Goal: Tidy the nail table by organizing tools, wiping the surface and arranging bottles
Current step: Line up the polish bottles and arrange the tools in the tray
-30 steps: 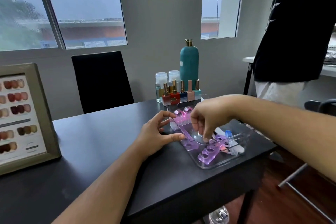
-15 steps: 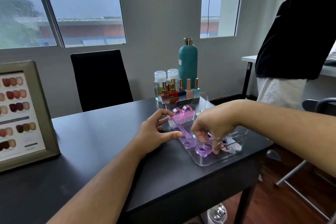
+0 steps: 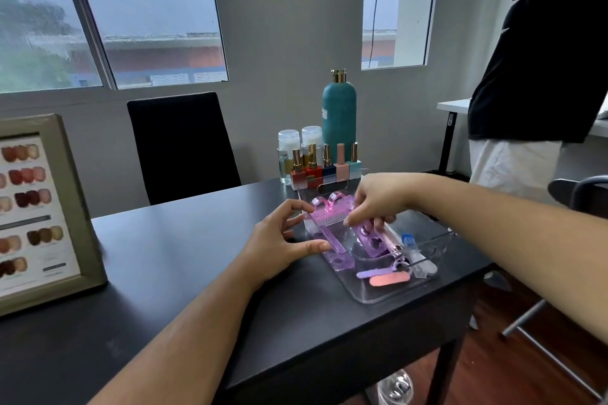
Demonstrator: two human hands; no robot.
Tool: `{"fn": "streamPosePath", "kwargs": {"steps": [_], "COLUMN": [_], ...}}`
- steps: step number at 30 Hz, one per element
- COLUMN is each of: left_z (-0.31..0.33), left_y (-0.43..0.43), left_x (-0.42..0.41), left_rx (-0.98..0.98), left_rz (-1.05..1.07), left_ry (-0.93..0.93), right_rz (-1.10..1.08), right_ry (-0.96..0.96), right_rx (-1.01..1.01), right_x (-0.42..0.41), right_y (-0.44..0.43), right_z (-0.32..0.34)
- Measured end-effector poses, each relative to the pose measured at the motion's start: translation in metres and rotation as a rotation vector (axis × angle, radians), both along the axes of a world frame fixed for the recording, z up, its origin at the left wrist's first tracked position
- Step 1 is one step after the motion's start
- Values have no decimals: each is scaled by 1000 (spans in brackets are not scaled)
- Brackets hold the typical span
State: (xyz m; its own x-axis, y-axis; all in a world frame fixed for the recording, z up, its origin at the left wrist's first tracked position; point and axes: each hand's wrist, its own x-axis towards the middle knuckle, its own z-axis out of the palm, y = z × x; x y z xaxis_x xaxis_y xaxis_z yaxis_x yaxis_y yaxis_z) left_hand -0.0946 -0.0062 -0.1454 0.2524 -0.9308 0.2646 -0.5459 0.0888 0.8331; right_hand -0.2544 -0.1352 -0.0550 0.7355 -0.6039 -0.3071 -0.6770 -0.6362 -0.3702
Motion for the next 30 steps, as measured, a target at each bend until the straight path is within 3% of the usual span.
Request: {"fn": "streamPosePath", "kwargs": {"steps": [14,22,30], "left_z": [0,0,1], "left_y": [0,0,1], "left_x": [-2,-1,-1], "left_rx": [12,-9,-9], "left_rz": [3,0,1], "left_ry": [6,-5,-5], "right_rz": [-32,17,44], "right_ry": [97,49,77], "right_rx": [-209,-51,-88], "right_x": [9,13,12], "right_y": [16,18,21], "right_z": [-6,-10,-9]}}
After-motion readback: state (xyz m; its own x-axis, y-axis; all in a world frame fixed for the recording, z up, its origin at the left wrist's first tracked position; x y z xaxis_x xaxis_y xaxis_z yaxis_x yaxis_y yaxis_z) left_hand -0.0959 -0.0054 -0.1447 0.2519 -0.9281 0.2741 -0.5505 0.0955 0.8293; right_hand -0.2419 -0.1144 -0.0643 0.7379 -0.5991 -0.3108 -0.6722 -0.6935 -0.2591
